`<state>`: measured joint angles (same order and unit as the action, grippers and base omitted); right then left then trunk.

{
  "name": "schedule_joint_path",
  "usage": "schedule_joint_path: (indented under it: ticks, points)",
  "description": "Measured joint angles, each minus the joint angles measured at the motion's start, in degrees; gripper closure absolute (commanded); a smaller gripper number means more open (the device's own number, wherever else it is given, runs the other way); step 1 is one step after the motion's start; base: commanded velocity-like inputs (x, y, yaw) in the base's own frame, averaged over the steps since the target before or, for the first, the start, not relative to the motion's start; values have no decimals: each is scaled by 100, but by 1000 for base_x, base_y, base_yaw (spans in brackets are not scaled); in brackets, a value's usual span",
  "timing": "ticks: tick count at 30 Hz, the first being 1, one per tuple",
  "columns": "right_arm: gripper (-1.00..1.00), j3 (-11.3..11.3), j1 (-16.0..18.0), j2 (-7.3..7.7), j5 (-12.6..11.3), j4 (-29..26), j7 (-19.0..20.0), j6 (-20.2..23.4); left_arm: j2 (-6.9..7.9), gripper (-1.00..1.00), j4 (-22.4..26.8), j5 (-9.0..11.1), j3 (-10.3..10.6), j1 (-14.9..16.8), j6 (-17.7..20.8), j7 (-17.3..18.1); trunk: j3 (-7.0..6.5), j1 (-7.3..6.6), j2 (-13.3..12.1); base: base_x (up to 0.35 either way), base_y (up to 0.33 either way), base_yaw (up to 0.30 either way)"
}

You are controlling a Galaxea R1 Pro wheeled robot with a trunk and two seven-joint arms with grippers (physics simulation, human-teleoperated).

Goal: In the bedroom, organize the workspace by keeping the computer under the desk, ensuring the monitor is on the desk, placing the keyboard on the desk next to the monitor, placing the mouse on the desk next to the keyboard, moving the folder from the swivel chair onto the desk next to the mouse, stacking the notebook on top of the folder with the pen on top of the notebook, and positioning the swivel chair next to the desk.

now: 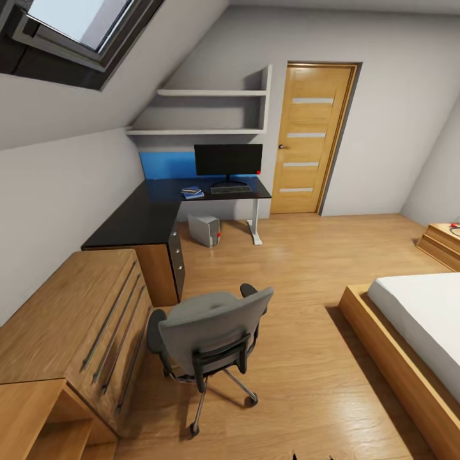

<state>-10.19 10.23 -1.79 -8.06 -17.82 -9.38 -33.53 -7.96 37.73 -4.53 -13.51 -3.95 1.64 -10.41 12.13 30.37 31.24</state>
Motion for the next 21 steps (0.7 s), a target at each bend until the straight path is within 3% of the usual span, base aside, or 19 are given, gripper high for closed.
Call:
schedule_joint_path:
  ticks: [11,21]
  points:
    - [-100,-26,49,-13,15,312,5,-128,22,-100,-451,-22,8,25,-361,-5,198,242,443,-10,0,0]
    - [-100,-45,53,-32,27,341,8,-157,34,-100,-544,-13,7,27,-457,-5,378,465,844,-219,0,0]
